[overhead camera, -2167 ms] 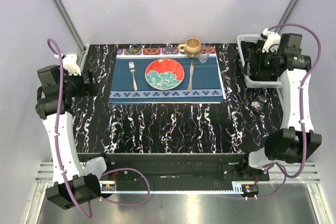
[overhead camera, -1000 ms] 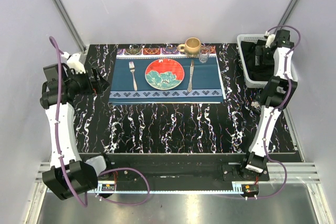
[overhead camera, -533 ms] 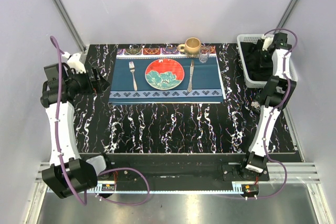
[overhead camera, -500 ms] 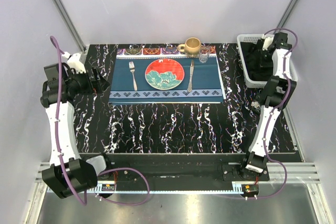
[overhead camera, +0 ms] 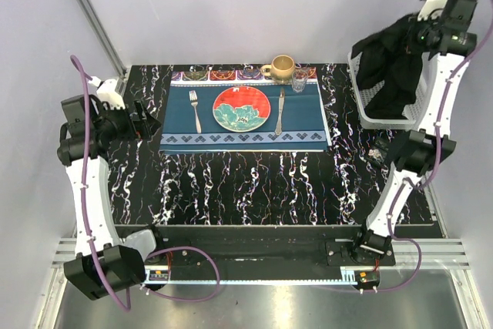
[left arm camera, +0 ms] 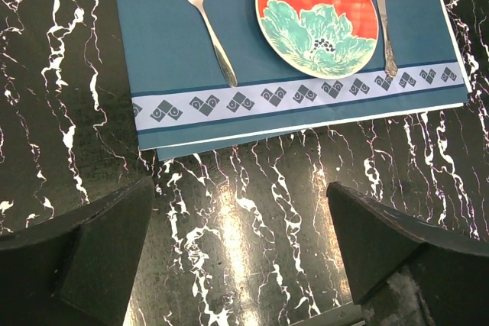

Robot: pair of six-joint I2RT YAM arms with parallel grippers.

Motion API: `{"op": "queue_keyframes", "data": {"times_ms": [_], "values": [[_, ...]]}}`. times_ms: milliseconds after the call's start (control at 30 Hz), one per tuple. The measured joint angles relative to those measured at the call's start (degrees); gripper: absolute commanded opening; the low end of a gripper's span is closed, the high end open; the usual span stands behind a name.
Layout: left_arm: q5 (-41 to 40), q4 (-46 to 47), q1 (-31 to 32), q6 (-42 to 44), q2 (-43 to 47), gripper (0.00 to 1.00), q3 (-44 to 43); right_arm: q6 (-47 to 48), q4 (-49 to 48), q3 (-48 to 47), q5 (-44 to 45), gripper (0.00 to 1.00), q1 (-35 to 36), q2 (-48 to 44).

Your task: Pin the brooch onto the clothing

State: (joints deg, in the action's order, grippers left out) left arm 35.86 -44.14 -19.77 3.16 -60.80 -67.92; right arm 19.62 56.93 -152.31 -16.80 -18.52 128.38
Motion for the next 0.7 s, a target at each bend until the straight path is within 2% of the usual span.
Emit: {"op": "queue_keyframes", "data": {"times_ms": [200, 300, 700], "values": [[0.09, -0.33, 0.02, 0.04, 1.25, 0.99, -0.02, -2.36, 0.0, -1.25, -6.86, 0.0, 1.01, -11.63], [0.2, -0.35, 0.0, 0.09, 1.6, 0.99, -0.02, -2.16, 0.07, -0.61, -8.2, 0.0, 4.61, -16.63], [0.35, -1.57, 0.0, 0.68, 4.39, 0.99, 0.07, -0.72, 1.51, 2.95, -8.37, 0.0, 35.15, -31.71]]}}
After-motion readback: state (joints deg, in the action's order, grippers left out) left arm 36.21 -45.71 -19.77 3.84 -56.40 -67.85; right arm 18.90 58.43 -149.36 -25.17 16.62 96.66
